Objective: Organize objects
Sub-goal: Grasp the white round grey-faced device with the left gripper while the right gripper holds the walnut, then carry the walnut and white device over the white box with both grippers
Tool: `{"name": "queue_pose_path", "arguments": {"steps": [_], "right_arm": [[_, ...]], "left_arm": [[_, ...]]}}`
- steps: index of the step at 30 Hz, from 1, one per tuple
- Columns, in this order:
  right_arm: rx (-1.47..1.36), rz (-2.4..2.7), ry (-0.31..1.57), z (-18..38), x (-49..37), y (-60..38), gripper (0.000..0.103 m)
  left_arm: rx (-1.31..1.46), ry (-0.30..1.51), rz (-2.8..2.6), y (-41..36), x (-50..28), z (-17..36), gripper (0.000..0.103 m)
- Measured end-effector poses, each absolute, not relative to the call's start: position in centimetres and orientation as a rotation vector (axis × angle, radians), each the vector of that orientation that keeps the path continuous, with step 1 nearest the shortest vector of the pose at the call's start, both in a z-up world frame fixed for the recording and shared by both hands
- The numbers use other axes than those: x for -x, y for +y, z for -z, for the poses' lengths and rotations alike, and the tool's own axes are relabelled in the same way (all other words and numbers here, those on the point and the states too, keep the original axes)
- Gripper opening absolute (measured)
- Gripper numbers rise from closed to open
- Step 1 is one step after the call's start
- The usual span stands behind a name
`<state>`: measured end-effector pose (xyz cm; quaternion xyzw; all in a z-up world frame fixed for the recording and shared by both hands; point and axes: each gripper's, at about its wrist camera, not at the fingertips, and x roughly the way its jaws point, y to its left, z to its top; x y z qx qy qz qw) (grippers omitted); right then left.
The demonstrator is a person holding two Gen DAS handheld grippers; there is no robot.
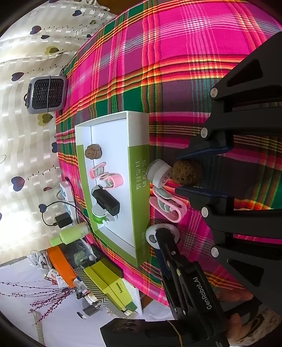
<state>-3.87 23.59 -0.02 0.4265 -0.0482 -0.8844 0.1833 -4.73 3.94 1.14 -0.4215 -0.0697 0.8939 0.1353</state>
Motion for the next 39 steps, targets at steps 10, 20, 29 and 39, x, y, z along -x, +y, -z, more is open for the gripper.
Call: {"name": "queue_pose_path", "arguments": {"steps": [10,20,29,39], "right_arm": [[-1.199,2.481,-0.139,-0.1,3.7,23.2,0.027],[-1.175,2.481,-0.139,-0.5,3.5,22.8,0.027],[-1.165,2.482,-0.122,-1.0,3.4,22.5,0.027],[-1.093,2.493,-0.107,-2.8,3.6,21.6,0.027]], "left_arm": [[1.206,-0.157,-2.631,3.9,4.0,-1.5,0.033],[1.183,-0.137,-2.641,3.6,3.4,-1.8,0.033],[1.161,-0.122,-2.653,3.4,2.9,-2.2,0.033],[1.091,-0.112,-2.684,2.9,2.8,-4.2,0.033]]}}
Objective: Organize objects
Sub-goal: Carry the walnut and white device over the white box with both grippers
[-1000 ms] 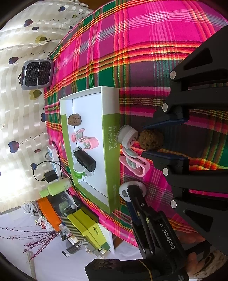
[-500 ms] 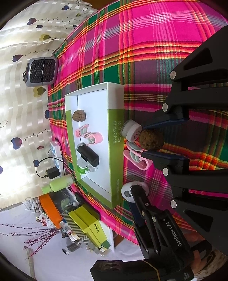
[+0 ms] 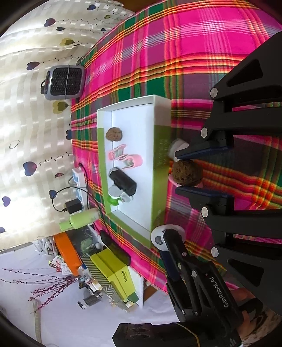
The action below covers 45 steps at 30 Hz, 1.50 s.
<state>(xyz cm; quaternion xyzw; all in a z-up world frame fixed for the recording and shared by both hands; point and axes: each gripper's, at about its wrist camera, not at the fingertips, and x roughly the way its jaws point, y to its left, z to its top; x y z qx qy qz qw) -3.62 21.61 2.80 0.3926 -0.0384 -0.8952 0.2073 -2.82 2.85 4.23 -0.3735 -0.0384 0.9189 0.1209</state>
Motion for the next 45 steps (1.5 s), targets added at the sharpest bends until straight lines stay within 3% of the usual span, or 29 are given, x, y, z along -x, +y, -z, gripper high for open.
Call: {"name": "queue_pose_path", "arguments": {"steps": [45], "right_arm": [[-1.107,2.435,-0.017,-2.6,11.1,17.8,0.027]], "left_arm": [[1.155,-0.184,-2.665,0.7,9.9,-4.2,0.033]]}}
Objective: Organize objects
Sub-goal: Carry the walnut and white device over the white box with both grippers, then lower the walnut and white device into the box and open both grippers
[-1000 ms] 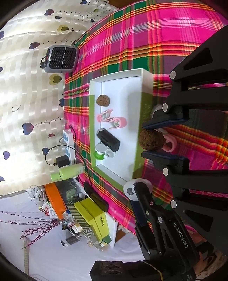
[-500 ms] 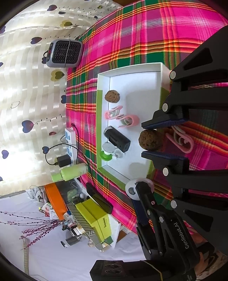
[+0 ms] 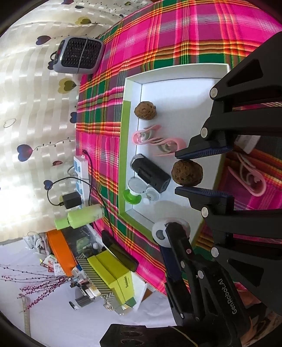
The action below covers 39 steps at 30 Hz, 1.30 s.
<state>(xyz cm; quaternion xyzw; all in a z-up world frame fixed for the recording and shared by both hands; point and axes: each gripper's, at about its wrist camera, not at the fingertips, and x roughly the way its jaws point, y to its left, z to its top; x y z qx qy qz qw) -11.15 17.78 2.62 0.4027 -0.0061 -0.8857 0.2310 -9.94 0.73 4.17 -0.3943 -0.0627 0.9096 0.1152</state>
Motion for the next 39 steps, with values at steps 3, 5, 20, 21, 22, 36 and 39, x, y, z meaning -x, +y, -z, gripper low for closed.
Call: {"name": "queue_pose_path", "arguments": {"steps": [3,5,20,21,22,36,39], "right_arm": [[-1.120,2.422,-0.008,-2.2,11.6,17.5,0.027],[-1.129,2.415,-0.004,-1.9,11.9,17.4,0.027],[-1.160,2.390,0.011,-0.9,13.2,17.1,0.027],[-1.161,2.388,0.012,-0.8,13.3,17.0,0.027],[-1.163,2.386,0.013,-0.8,13.3,17.0,0.027],[-1.174,2.386,0.012,-0.3,13.8,17.2,0.027],[-1.171,2.386,0.011,-0.3,13.8,17.2,0.027]], "left_arm": [[1.177,-0.174,-2.654,0.8,10.6,-3.8,0.033],[1.189,-0.173,-2.651,0.8,10.9,-3.5,0.033],[1.233,-0.160,-2.636,1.1,12.3,-2.4,0.033],[1.236,-0.160,-2.635,1.1,12.3,-2.4,0.033],[1.237,-0.159,-2.634,1.1,12.4,-2.4,0.033],[1.247,-0.125,-2.627,1.6,13.2,-1.9,0.033],[1.247,-0.122,-2.628,1.7,13.3,-1.8,0.033]]}}
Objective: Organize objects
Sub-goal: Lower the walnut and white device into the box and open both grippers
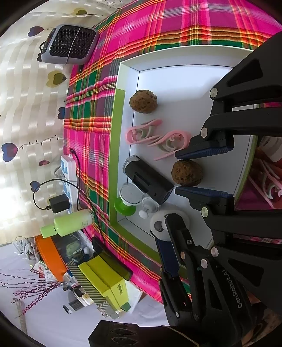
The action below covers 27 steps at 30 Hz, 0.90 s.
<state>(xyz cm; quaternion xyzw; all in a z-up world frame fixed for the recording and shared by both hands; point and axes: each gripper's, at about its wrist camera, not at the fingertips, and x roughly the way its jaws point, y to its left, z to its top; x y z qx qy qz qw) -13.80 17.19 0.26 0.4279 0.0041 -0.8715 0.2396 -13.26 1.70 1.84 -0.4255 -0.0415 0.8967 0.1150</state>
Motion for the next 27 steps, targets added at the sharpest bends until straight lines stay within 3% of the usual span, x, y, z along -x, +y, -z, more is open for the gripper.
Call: {"name": "queue_pose_path", "arguments": {"steps": [27], "right_arm": [[-1.189,2.368,-0.032,0.01,14.05,17.41,0.027]], "left_arm": [[1.253,-0.093,-2.633,1.76,13.40,-1.76,0.034]]}}
